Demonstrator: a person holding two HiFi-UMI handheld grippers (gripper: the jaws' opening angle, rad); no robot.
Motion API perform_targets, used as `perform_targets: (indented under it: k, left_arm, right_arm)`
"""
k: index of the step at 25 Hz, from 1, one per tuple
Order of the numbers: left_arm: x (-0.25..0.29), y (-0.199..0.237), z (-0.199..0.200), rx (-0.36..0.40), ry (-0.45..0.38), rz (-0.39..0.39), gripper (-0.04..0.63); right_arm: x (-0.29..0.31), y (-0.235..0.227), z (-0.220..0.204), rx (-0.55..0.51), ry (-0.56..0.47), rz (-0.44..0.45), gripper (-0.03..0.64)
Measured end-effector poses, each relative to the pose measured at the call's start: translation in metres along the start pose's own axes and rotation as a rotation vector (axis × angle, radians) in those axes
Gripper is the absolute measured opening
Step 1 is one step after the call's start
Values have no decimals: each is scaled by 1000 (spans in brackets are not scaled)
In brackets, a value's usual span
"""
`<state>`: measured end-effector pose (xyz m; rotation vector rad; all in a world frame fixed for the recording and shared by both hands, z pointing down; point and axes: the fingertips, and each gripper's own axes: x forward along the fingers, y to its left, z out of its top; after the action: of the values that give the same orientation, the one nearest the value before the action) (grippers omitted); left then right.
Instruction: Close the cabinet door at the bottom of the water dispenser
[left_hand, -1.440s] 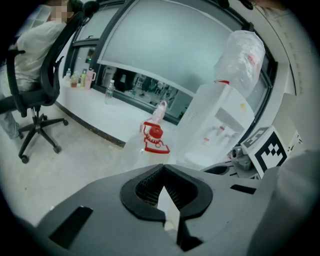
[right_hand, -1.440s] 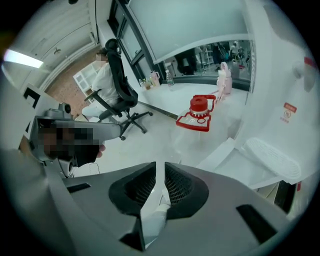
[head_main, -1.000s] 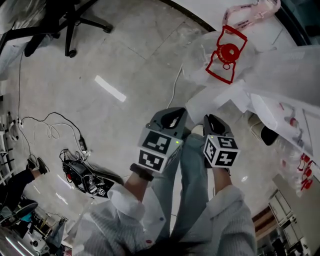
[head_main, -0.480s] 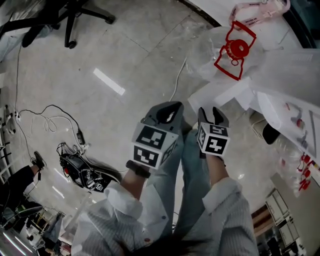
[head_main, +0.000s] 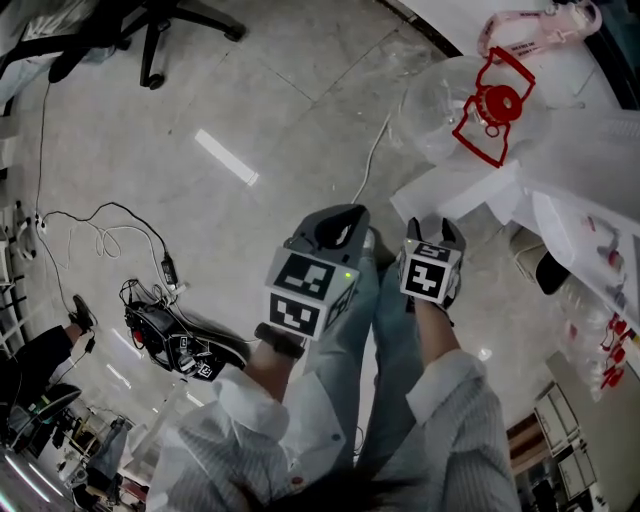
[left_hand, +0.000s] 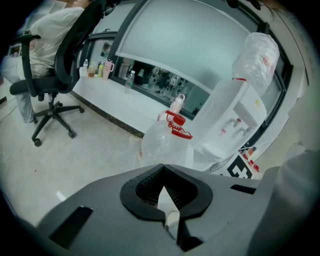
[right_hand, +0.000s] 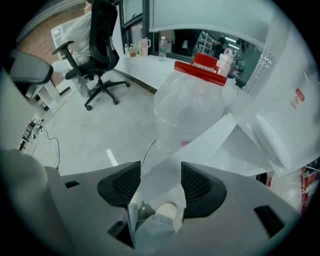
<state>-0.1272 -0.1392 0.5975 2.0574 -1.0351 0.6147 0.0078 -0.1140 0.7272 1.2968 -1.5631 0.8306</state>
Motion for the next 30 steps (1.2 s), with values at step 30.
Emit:
perform_targets:
  k: [30]
  left_arm:
    - [43,-63,-5,79,46,-95,11]
  right_arm:
    - [-19,-55,-80,51,97,-89,210]
